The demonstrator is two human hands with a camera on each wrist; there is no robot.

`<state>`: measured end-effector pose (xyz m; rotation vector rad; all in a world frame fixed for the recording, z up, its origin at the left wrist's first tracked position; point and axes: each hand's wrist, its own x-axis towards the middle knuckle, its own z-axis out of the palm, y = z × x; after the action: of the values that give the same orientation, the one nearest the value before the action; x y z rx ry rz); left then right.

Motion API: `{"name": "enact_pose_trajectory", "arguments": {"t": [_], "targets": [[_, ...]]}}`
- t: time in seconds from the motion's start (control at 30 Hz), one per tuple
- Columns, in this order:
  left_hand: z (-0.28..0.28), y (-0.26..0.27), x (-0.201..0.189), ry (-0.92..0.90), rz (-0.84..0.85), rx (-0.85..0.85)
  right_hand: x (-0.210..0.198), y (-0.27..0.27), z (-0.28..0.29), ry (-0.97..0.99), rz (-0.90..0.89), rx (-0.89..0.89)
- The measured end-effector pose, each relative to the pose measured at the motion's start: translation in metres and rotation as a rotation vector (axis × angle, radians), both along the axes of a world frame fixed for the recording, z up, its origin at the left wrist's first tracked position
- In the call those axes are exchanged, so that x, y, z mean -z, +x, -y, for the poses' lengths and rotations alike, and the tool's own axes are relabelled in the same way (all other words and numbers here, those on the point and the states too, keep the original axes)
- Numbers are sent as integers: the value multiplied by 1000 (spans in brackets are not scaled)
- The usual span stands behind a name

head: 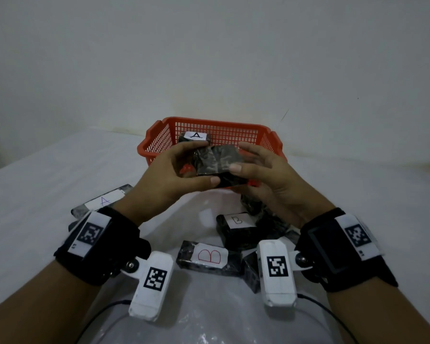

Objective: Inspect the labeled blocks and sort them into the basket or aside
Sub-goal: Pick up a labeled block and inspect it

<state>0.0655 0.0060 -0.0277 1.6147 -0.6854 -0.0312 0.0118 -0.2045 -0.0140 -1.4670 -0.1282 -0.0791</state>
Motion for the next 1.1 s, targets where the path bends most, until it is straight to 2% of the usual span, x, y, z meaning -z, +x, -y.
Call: {"name": "enact_pose_trajectory", "arguments": {"t": [0.1,0.2,0.33,0.47,0.63,0.8,0.9,0.97,1.03,1.1], "targets": [[-2,2,2,19,45,24,-3,-3,-6,-60,-52,28],[0,1,6,35,60,53,3,2,-5,-124,-26,146],[8,-3,3,-74,58,-42,6,3,-4,-184,47,180],[5,-1,4,-156,193,-105,5,0,-4,-239,114,188],[2,1,5,-157,355,-89,-2,-3,0,-179,18,81],[2,-4,3,-73,396,-37,1,-1,-1,-93,25,-4],[3,-4,1,-27,246,22,5,4,4,-38,86,45],[3,-3,3,37,112,-8,8,7,8,-51,111,89],[2,0,4,96,48,-13,9,8,10,-61,116,108],[4,1,4,48,1,-8,8,7,9,-105,114,91]]}}
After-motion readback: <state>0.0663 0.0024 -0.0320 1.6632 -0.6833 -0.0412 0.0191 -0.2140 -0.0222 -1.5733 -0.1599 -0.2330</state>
